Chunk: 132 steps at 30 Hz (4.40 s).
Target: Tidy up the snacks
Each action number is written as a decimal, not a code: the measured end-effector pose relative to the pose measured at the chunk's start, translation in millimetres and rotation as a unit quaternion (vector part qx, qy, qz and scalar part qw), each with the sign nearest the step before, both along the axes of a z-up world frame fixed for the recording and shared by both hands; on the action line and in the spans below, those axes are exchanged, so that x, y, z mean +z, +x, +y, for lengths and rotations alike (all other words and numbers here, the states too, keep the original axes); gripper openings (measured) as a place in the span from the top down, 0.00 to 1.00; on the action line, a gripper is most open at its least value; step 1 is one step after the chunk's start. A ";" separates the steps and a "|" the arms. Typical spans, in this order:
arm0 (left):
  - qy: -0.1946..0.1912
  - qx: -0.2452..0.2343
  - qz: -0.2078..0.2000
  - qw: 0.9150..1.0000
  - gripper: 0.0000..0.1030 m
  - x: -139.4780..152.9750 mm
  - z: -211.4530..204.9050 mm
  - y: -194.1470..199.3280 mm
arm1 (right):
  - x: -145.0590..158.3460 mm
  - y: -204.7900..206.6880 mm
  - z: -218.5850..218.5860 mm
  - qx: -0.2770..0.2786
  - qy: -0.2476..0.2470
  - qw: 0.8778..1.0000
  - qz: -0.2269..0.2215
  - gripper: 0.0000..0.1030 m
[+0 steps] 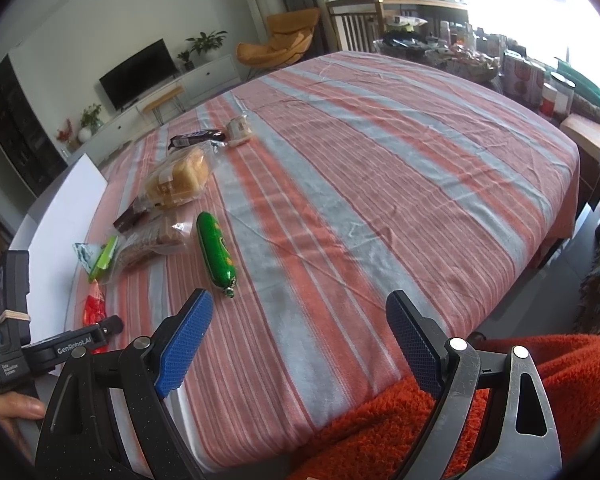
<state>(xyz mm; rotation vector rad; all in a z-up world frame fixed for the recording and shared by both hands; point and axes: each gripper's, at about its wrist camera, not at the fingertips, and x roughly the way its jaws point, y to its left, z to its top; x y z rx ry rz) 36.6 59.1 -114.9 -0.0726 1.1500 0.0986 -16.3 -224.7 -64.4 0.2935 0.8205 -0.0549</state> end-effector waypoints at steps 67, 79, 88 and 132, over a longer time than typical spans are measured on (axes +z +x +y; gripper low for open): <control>-0.126 0.024 -0.187 0.974 0.88 169.3 209.3 -57.2 | 131.9 93.8 256.8 0.344 0.199 0.917 0.039 0.77; -0.043 0.063 -0.133 0.988 0.15 95.0 210.5 -34.8 | 84.3 79.7 256.6 0.316 0.043 0.948 0.016 0.39; -0.093 -0.050 -0.175 0.979 0.06 121.8 111.8 -32.5 | 13.4 89.3 93.6 0.064 -0.059 0.996 0.015 0.31; -0.003 -0.135 -0.103 0.985 0.00 -9.0 -45.3 -3.1 | -45.1 85.9 25.4 -0.052 -0.107 0.991 0.056 0.16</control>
